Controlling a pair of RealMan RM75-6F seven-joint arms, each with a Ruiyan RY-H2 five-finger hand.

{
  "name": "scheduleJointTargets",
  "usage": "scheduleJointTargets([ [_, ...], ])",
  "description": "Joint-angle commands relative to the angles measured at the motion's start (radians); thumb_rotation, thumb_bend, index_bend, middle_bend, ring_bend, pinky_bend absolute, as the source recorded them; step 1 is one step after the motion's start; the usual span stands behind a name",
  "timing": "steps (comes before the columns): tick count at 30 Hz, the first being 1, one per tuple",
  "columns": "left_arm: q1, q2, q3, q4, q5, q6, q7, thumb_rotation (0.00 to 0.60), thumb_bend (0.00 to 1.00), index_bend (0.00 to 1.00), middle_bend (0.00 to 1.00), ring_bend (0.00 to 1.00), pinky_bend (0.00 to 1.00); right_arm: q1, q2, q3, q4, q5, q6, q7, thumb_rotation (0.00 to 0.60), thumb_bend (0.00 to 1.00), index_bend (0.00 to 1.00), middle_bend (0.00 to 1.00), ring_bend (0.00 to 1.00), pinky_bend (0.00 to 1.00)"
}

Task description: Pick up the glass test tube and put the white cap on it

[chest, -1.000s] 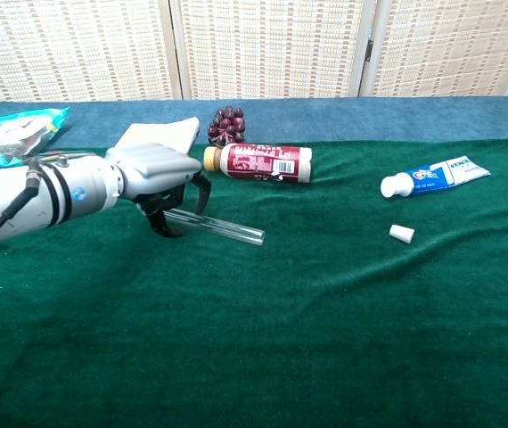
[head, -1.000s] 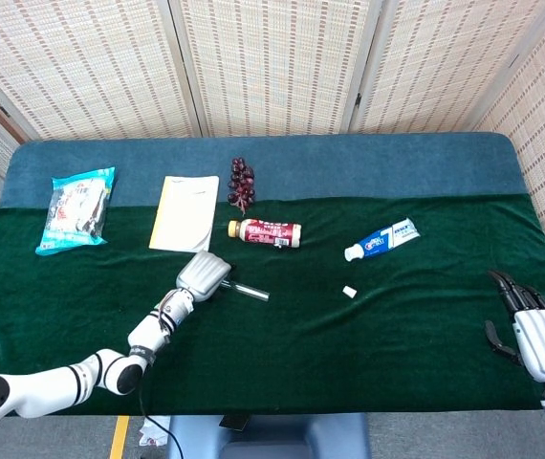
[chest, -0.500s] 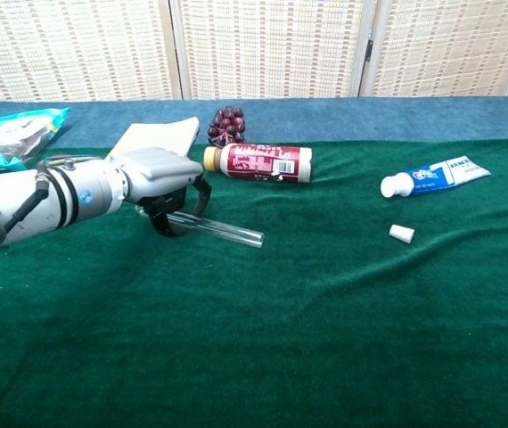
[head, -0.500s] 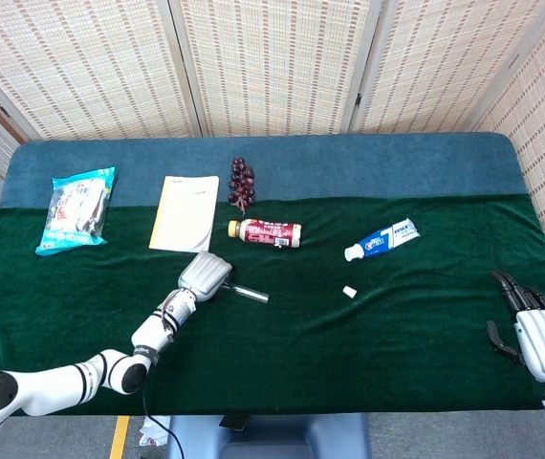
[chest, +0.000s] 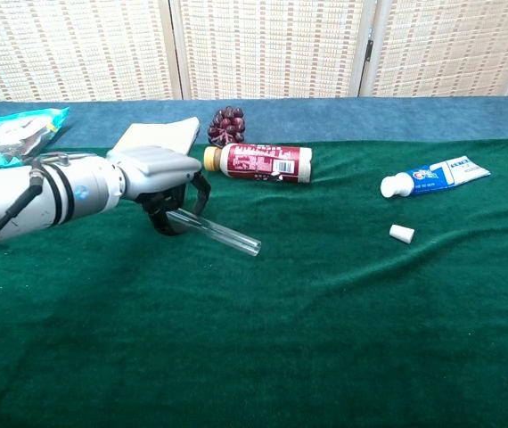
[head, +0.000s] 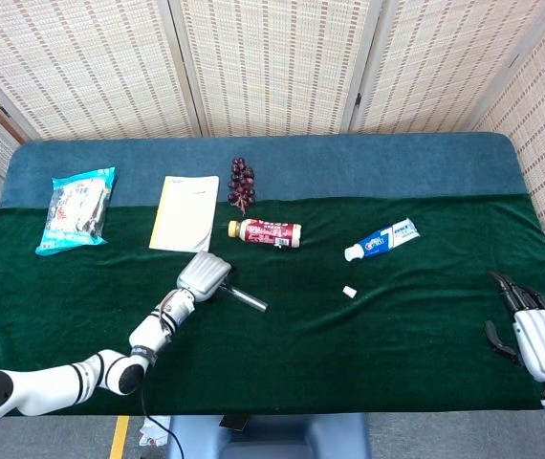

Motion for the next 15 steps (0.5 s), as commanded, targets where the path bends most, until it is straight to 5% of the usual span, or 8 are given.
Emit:
scheduleJointTargets([
  [1,0.009,0.016,-0.003,-0.024,-0.001,0.004,-0.031,0.6,0.41,0.62,1.0,0.92,0.9,-0.001,0.001,0.0,0.0,-0.001,0.001,0.001,0.6,0.56,0.05,0.15,0.24,0.19],
  [15,0.129,0.159,-0.011,-0.194,-0.037,0.115,-0.174,0.6,0.43,0.69,1.0,0.95,0.91,0.036,0.028,0.0,-0.019,-0.042,-0.029,-0.03,0.6,0.56,0.05,0.16,0.25,0.19],
])
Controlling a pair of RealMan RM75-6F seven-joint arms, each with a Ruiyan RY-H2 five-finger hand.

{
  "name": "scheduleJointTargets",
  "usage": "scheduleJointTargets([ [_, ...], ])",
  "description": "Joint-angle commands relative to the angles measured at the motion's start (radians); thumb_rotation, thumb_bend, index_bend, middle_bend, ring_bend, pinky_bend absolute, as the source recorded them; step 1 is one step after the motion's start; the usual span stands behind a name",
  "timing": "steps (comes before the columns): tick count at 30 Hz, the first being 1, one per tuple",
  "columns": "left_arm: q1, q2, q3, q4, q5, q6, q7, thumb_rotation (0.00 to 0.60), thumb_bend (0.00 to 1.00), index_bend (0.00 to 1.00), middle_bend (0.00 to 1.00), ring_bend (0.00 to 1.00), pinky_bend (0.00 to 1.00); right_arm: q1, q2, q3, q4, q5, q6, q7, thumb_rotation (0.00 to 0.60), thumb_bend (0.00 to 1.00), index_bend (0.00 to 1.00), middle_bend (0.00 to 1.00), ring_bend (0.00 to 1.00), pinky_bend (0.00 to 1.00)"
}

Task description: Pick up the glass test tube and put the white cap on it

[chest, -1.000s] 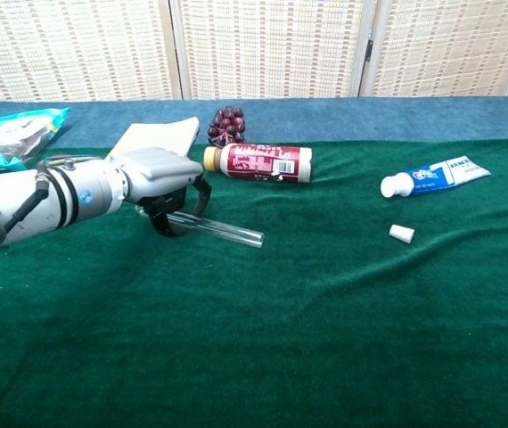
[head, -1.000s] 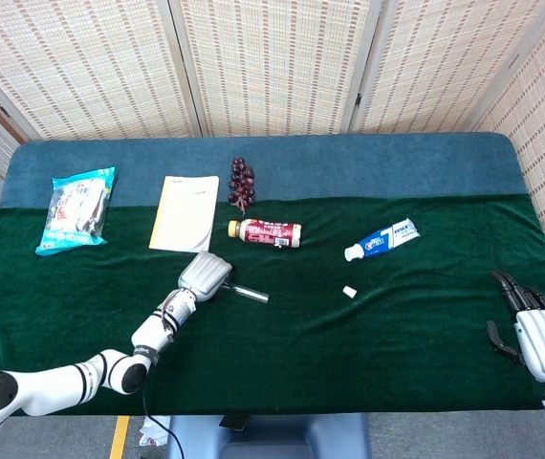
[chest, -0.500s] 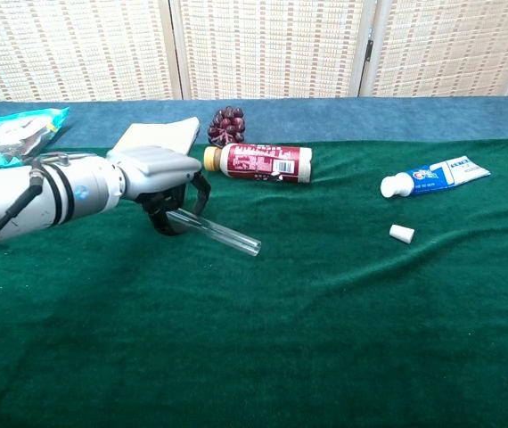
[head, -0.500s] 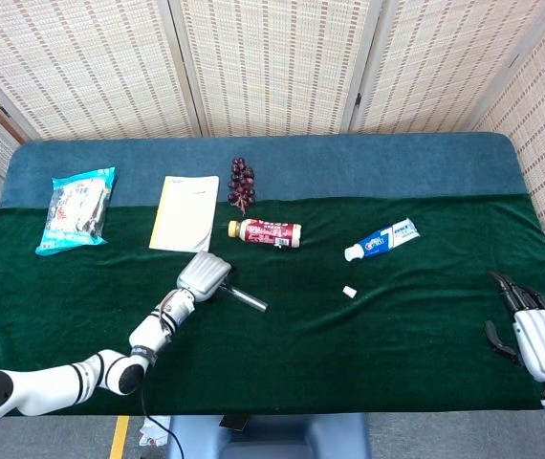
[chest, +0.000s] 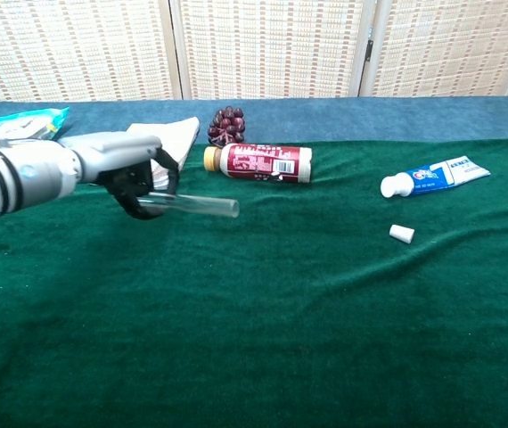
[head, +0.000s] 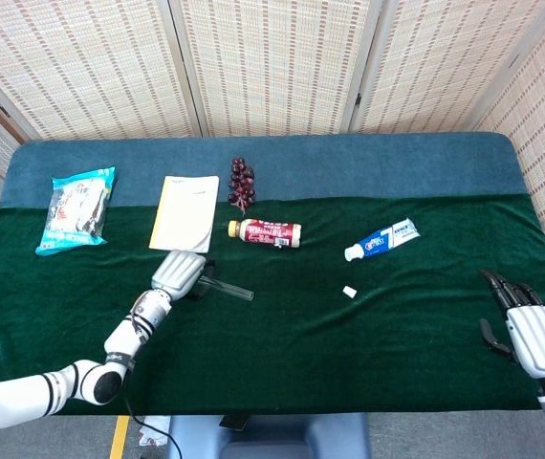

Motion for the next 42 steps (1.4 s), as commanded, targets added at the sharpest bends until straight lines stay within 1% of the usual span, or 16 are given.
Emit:
scheduleJointTargets([
  [1,0.038,0.042,0.001,-0.05,-0.013,0.032,-0.032,0.6,0.43,0.69,1.0,0.95,0.91,0.012,0.003,0.001,-0.007,-0.011,-0.011,-0.009,0.6,0.56,0.05,0.17,0.26,0.19],
  [7,0.102,0.118,0.019,-0.149,0.004,0.092,-0.073,0.6,0.43,0.7,1.0,0.95,0.91,0.046,-0.002,0.003,-0.014,-0.024,-0.05,-0.026,0.6,0.56,0.05,0.18,0.27,0.19],
  [11,0.134,0.162,0.028,-0.208,0.021,0.116,-0.101,0.6,0.43,0.7,1.0,0.95,0.91,0.079,0.0,0.003,-0.027,-0.036,-0.093,-0.059,0.6,0.56,0.06,0.19,0.28,0.21],
  [15,0.172,0.209,0.036,-0.265,0.061,0.158,-0.133,0.6,0.44,0.7,1.0,0.95,0.91,0.123,-0.009,0.014,-0.041,-0.043,-0.14,-0.112,0.6,0.56,0.09,0.24,0.31,0.24],
  [20,0.213,0.251,0.054,-0.312,0.115,0.213,-0.143,0.6,0.44,0.7,1.0,0.95,0.91,0.183,-0.041,0.034,-0.054,0.002,-0.231,-0.203,0.6,0.54,0.13,0.36,0.43,0.36],
  [22,0.226,0.263,0.06,-0.329,0.131,0.227,-0.145,0.6,0.44,0.7,1.0,0.95,0.91,0.209,-0.066,0.049,-0.052,0.031,-0.263,-0.247,0.6,0.45,0.13,0.44,0.54,0.46],
  [24,0.237,0.275,0.067,-0.342,0.145,0.235,-0.15,0.6,0.44,0.7,1.0,0.95,0.91,0.234,-0.095,0.063,-0.045,0.065,-0.297,-0.279,0.6,0.39,0.14,0.53,0.68,0.59],
  [25,0.24,0.277,0.069,-0.346,0.149,0.237,-0.152,0.6,0.44,0.7,1.0,0.95,0.91,0.241,-0.103,0.067,-0.042,0.076,-0.307,-0.287,0.6,0.38,0.15,0.55,0.72,0.63],
  [26,0.241,0.279,0.069,-0.347,0.151,0.238,-0.153,0.6,0.44,0.7,1.0,0.95,0.91,0.245,-0.107,0.069,-0.041,0.081,-0.311,-0.291,0.6,0.38,0.16,0.6,0.79,0.69],
  [28,0.249,0.284,0.073,-0.353,0.162,0.244,-0.159,0.6,0.44,0.7,1.0,0.95,0.91,0.265,-0.13,0.076,-0.029,0.105,-0.339,-0.309,0.6,0.37,0.18,0.69,0.88,0.79],
  [29,0.254,0.287,0.076,-0.356,0.168,0.247,-0.162,0.6,0.44,0.7,1.0,0.95,0.91,0.277,-0.146,0.08,-0.019,0.119,-0.355,-0.319,0.6,0.37,0.19,0.72,0.9,0.81],
  [30,0.264,0.293,0.081,-0.36,0.177,0.256,-0.168,0.6,0.44,0.7,1.0,0.95,0.91,0.309,-0.185,0.088,0.016,0.143,-0.399,-0.333,0.6,0.37,0.2,0.75,0.93,0.84],
  [32,0.273,0.298,0.086,-0.362,0.191,0.26,-0.179,0.6,0.44,0.7,1.0,0.95,0.91,0.337,-0.239,0.104,0.071,0.163,-0.41,-0.358,0.6,0.37,0.21,0.79,0.97,0.88],
  [34,0.279,0.302,0.088,-0.363,0.199,0.26,-0.186,0.6,0.44,0.7,1.0,0.95,0.91,0.356,-0.278,0.111,0.103,0.173,-0.416,-0.366,0.6,0.37,0.23,0.84,1.0,0.92],
  [38,0.287,0.306,0.088,-0.363,0.209,0.262,-0.194,0.6,0.44,0.7,1.0,0.95,0.91,0.39,-0.338,0.114,0.169,0.203,-0.444,-0.399,0.6,0.31,0.23,0.85,1.0,0.92],
  [42,0.293,0.307,0.088,-0.361,0.215,0.261,-0.197,0.6,0.44,0.7,1.0,0.95,0.91,0.422,-0.395,0.117,0.231,0.232,-0.472,-0.413,0.6,0.31,0.23,0.86,1.0,0.93],
])
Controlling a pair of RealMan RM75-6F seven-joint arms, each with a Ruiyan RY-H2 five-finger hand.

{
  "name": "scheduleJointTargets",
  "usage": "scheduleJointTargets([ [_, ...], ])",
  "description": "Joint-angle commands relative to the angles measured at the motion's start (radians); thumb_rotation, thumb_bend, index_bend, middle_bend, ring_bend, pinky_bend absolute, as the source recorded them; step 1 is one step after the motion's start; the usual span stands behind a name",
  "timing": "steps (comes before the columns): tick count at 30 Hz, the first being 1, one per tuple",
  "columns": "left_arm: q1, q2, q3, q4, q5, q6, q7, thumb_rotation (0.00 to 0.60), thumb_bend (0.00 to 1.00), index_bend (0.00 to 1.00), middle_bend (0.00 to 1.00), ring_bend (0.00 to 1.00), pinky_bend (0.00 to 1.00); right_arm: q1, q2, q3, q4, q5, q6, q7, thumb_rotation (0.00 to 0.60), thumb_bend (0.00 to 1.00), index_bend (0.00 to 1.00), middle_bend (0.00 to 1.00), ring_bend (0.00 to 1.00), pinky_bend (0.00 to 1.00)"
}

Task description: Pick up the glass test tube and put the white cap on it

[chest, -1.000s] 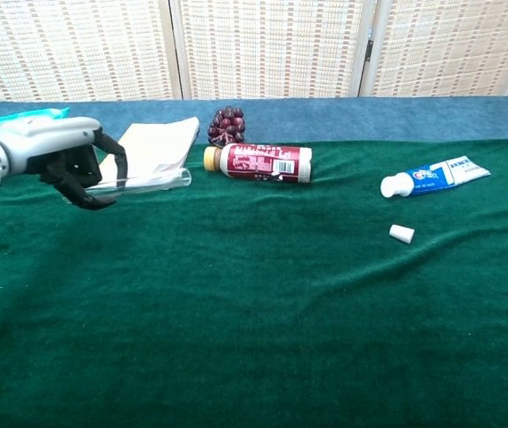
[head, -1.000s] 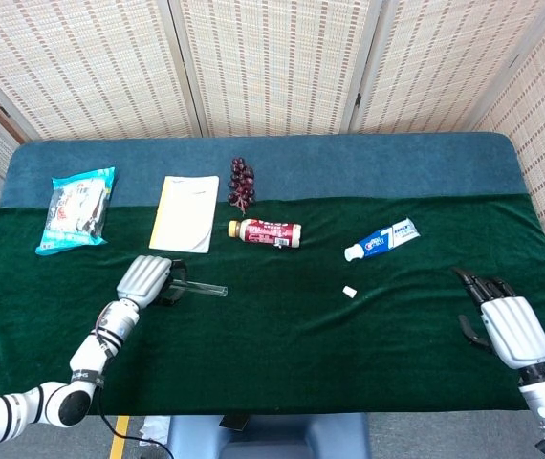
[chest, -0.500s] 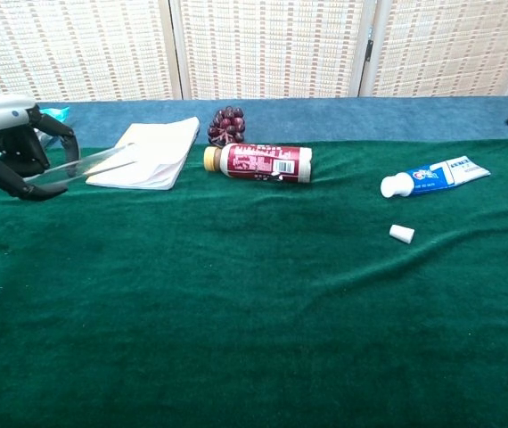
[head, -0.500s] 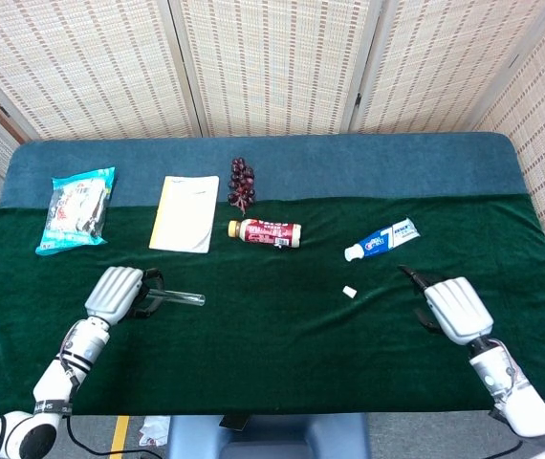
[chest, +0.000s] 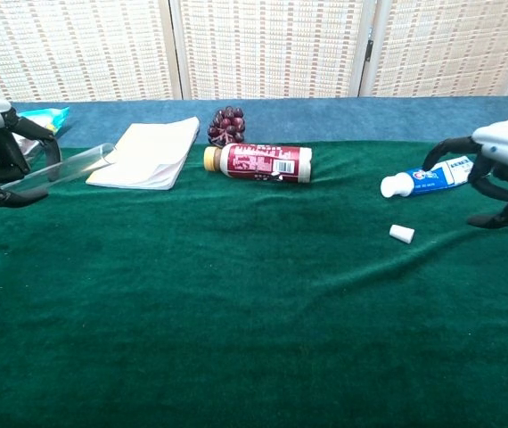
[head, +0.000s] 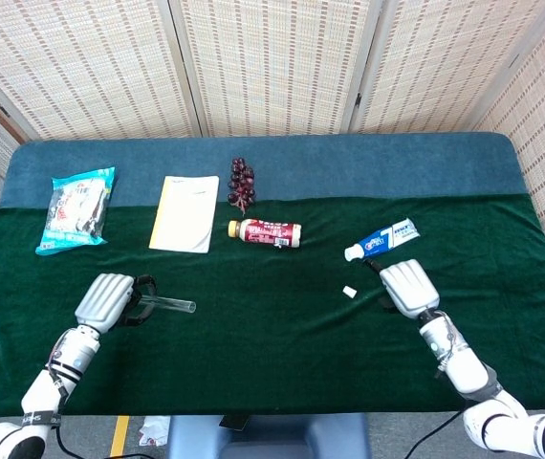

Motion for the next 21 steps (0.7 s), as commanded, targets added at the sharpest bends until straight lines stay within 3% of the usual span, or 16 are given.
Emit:
scheduleJointTargets([
  [1,0.002,0.0,-0.001,0.001,0.001,-0.002,-0.001,0.6,0.44,0.7,1.0,0.95,0.91,0.031,-0.046,0.004,0.048,0.025,-0.029,-0.015,0.6,0.31,0.23,0.86,1.0,0.93],
  [21,0.007,-0.017,-0.008,0.016,0.005,-0.029,0.0,0.6,0.44,0.7,1.0,0.95,0.91,0.113,-0.174,-0.012,0.187,0.045,-0.059,-0.029,0.6,0.31,0.23,0.86,1.0,0.93],
])
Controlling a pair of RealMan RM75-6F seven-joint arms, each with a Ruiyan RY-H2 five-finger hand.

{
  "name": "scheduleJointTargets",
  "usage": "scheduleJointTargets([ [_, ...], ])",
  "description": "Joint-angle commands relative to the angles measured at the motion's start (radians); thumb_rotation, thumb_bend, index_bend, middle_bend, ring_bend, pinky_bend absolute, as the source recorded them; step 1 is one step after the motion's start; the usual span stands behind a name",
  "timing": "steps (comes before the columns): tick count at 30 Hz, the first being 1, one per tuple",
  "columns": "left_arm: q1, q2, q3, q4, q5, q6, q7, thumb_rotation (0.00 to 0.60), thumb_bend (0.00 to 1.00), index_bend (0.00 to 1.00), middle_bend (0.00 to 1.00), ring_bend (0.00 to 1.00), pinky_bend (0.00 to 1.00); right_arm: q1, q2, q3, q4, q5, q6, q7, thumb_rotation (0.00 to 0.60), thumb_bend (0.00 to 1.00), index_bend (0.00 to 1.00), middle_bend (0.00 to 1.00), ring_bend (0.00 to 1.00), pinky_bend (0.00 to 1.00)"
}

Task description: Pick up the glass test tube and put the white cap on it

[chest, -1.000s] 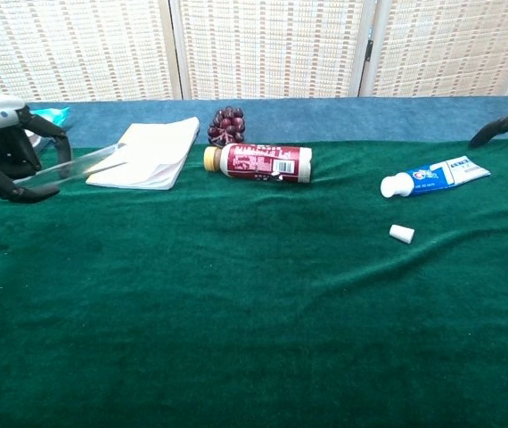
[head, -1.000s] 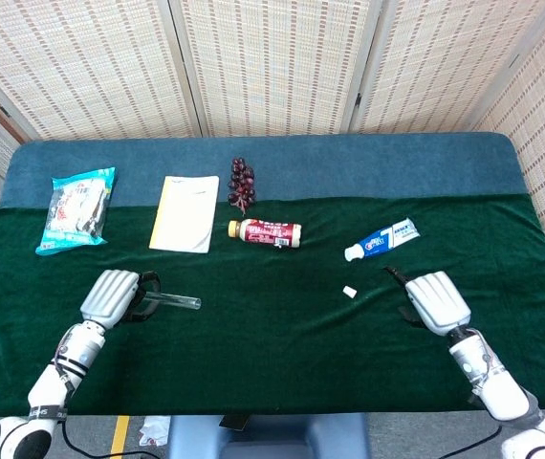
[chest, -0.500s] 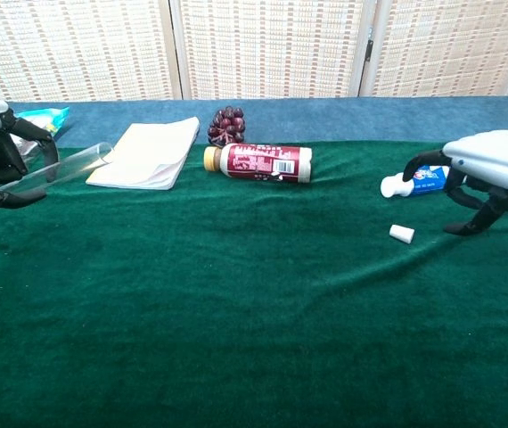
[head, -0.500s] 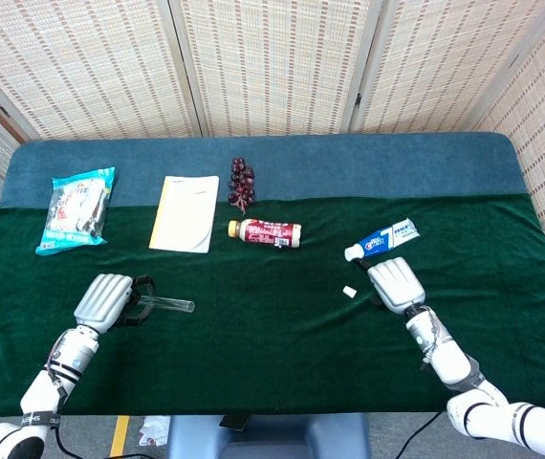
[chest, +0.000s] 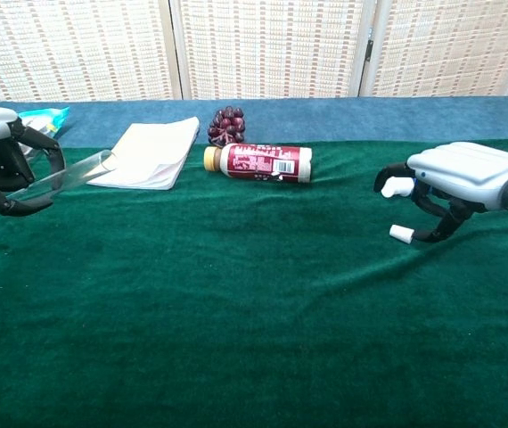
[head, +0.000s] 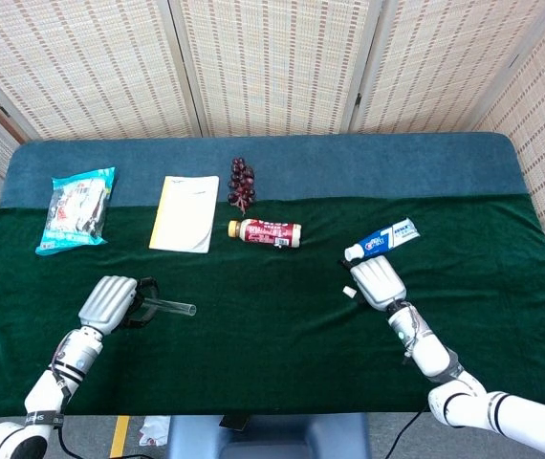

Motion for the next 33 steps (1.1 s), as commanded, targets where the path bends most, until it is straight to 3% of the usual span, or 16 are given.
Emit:
scheduleJointTargets([
  [1,0.001,0.0,-0.001,0.002,0.0,-0.002,-0.002,0.6,0.44,0.7,1.0,0.95,0.91,0.007,-0.009,-0.001,0.01,0.004,0.0,-0.006,0.6,0.31,0.23,0.86,1.0,0.93],
  [27,0.009,-0.001,0.0,0.017,-0.001,-0.029,-0.014,0.6,0.44,0.7,1.0,0.95,0.91,0.11,-0.06,0.051,0.049,0.096,-0.033,-0.086,0.6,0.31,0.23,0.86,1.0,0.93],
  [33,0.011,0.005,-0.004,0.018,0.0,-0.029,-0.022,0.6,0.44,0.7,1.0,0.95,0.91,0.102,-0.022,0.044,-0.005,0.093,-0.014,-0.072,0.6,0.31,0.23,0.86,1.0,0.93],
])
